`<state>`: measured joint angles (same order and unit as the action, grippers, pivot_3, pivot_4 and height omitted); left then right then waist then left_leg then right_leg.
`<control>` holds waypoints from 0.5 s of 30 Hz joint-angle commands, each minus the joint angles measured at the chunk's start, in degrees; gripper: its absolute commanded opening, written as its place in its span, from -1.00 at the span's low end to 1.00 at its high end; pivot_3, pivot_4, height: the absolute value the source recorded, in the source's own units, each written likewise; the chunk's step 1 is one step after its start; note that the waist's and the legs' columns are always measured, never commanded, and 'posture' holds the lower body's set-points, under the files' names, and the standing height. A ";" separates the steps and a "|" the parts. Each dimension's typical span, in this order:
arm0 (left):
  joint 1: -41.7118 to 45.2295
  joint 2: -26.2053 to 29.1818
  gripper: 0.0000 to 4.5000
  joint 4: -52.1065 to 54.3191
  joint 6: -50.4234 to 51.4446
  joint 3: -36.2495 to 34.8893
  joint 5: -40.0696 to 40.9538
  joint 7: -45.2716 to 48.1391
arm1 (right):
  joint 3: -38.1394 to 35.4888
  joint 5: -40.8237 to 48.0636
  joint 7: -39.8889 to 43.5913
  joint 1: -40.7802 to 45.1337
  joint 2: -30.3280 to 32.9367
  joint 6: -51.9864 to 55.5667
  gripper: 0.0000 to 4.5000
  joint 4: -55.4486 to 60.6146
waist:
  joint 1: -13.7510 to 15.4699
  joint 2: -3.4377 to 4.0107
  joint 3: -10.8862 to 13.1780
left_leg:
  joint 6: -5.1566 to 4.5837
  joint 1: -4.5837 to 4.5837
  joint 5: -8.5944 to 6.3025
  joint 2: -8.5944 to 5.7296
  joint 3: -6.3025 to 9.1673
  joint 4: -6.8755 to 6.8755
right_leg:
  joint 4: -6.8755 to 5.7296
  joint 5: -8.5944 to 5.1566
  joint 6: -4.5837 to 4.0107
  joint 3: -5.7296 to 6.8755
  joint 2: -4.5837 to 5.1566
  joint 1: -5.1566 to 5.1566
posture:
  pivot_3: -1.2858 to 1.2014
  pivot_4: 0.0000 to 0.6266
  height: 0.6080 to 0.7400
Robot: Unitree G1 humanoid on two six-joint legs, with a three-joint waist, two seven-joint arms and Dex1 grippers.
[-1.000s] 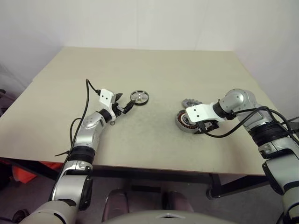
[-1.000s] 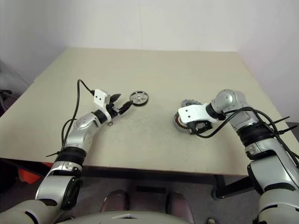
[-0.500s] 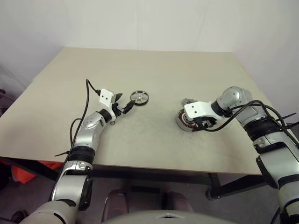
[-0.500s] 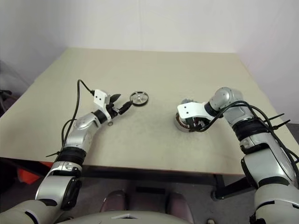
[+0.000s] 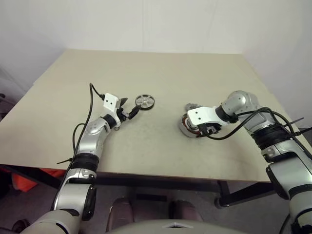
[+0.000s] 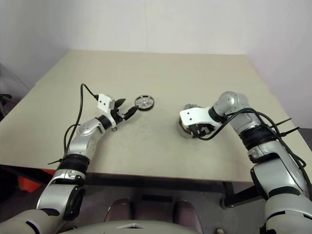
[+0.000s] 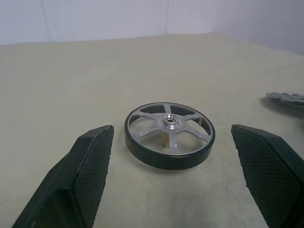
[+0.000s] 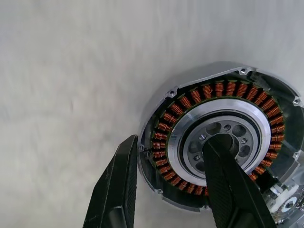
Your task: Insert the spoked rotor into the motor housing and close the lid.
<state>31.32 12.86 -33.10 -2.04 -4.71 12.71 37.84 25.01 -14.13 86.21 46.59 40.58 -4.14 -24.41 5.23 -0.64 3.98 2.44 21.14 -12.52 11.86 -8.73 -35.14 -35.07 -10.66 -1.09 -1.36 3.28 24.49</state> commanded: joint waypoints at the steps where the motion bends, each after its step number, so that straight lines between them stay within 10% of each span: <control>1: 0.98 0.21 0.87 1.71 -0.61 -0.13 0.22 -0.19 | -1.62 2.09 0.24 2.13 -0.67 2.05 -0.14 4.21 | 0.22 0.00 0.00 | 0.00 0.01 0.00 0.00 0.00 0.00 | 0.00 -0.01 -0.01 0.02 0.00 0.00 | 0.03 -1.00 1.00; 15: 0.51 0.71 0.87 2.64 -0.39 -0.29 0.32 -0.65 | 2.45 -2.89 -6.35 4.10 -7.04 0.99 -0.14 -5.22 | 0.00 -0.02 -0.01 | 0.09 -0.15 0.05 -0.01 0.01 -0.01 | -0.05 -0.02 -0.04 0.05 0.04 -0.13 | 0.03 -1.00 1.00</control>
<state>31.25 13.05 -32.84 -2.02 -4.70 12.69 37.21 27.21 -15.82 81.70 49.76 33.90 -2.49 -28.55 5.23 -0.67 3.97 2.56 20.89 -12.45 11.86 -8.72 -35.15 -35.13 -10.68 -1.14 -1.31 3.32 24.29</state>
